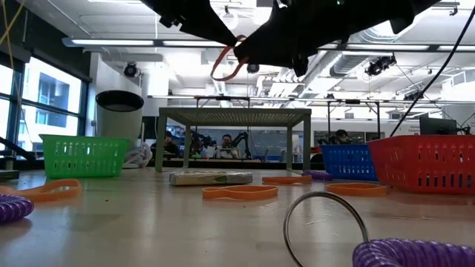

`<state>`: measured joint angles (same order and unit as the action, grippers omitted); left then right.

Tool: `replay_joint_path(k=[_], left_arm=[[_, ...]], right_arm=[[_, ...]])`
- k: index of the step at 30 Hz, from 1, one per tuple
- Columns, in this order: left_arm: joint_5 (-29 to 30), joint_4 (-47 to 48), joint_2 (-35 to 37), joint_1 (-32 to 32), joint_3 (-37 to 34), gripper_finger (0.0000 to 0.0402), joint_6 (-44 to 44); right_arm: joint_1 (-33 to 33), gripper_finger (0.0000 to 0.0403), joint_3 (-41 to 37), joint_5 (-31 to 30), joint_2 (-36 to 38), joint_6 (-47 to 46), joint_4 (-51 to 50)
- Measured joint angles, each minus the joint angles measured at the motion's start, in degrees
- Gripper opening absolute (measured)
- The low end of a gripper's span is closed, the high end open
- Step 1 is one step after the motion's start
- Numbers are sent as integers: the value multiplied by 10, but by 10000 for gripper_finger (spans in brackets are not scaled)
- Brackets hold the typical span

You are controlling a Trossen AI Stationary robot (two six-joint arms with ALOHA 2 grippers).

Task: Pick & Place Office Desk Supplies
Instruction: Put the orange rubberband into the red basket

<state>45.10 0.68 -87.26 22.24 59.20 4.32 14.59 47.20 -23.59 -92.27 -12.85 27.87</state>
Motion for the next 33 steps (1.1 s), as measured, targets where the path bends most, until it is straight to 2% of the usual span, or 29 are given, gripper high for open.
replay_joint_path(k=[2,3,8,13,16,23,27,33], left_arm=[[0,1,0,0,0,0,0],[0,1,0,0,0,0,0],[0,2,0,0,0,0,4],[-2,2,0,0,0,14,58],[-2,-2,0,0,0,44,54],[-36,-15,-19,-6,0,143,-24],[-31,-16,-29,-7,0,177,-22],[-32,-16,-31,8,0,184,3]], right_arm=[[1,17,0,0,0,10,-2],[2,11,0,0,0,11,-2],[7,3,0,0,0,14,-2],[8,3,0,0,0,22,-4],[8,3,0,0,0,22,-6],[10,3,0,-17,0,30,-16],[21,3,1,-58,15,41,-62],[63,3,1,-159,67,36,-169]])
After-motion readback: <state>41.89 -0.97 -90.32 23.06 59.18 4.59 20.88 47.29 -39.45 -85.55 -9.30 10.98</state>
